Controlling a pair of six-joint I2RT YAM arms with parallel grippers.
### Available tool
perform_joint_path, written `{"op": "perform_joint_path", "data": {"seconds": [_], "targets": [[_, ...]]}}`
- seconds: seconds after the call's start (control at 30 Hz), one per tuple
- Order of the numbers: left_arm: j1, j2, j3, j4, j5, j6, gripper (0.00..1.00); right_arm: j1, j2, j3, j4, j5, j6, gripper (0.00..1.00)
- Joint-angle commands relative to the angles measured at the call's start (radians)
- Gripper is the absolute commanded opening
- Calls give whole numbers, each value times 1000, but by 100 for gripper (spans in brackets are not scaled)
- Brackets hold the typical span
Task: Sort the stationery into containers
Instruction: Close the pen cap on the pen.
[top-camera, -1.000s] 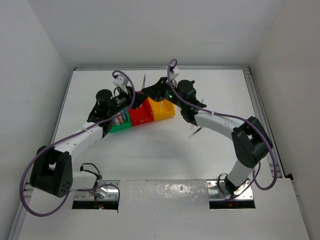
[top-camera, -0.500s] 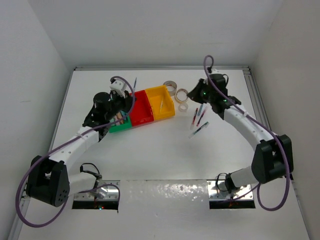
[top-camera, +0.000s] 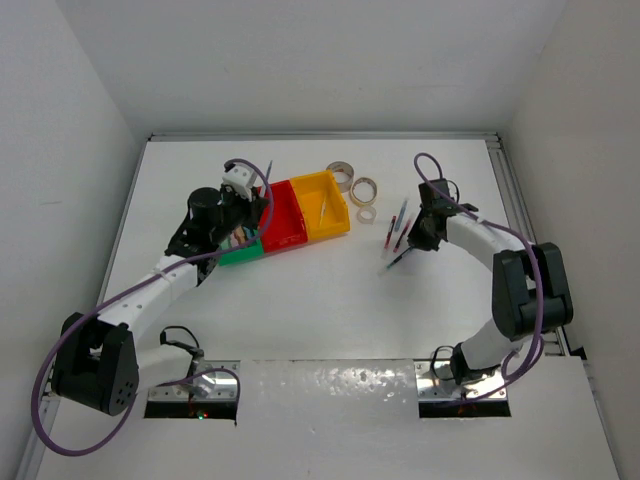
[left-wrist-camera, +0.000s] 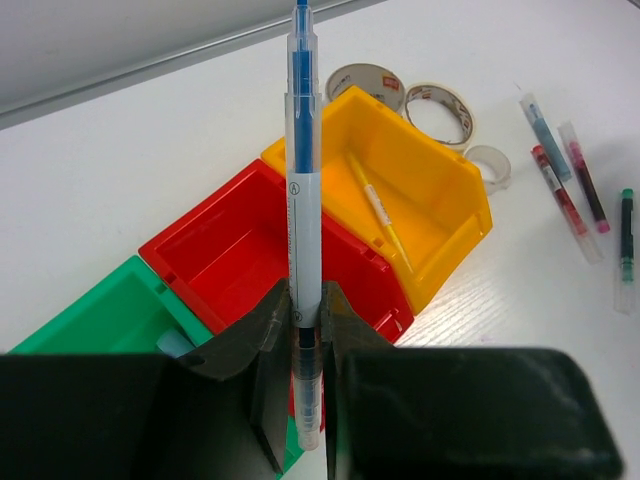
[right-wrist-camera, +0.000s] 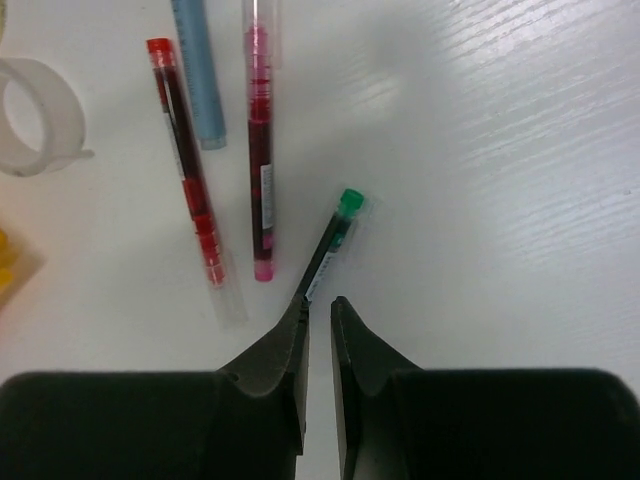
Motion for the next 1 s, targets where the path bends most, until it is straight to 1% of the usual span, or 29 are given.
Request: {"op": "perform_joint_path", "data": {"seconds": [0.0, 0.17, 0.2, 0.23, 0.3, 0.43, 0.73, 0.9, 0.97], "targets": [[9, -25, -3, 33, -11, 13, 0, -8, 44, 35, 12, 29, 7, 14], [19, -25, -3, 36, -22, 16, 0, -25, 82, 45, 22, 47, 9, 14], [19, -28, -3, 38, -25, 15, 0, -28, 93, 51, 21, 47, 7, 15], [20, -28, -4, 38, -26, 15, 0, -28, 98, 54, 19, 50, 4, 18], [22, -28, -6, 44, -28, 13, 0, -28, 104, 57, 24, 53, -2, 19], [23, -28, -4, 42, -28, 12, 0, -30, 130, 71, 27, 53, -20, 17], [25, -28, -3, 47, -32, 19, 0, -53, 154, 84, 35, 53, -25, 17], [23, -31, -6, 50, -34, 13, 0, -51, 150, 65, 44, 52, -19, 12], [25, -31, -7, 48, -32, 12, 0, -51, 151, 57, 44, 50, -16, 12]]}}
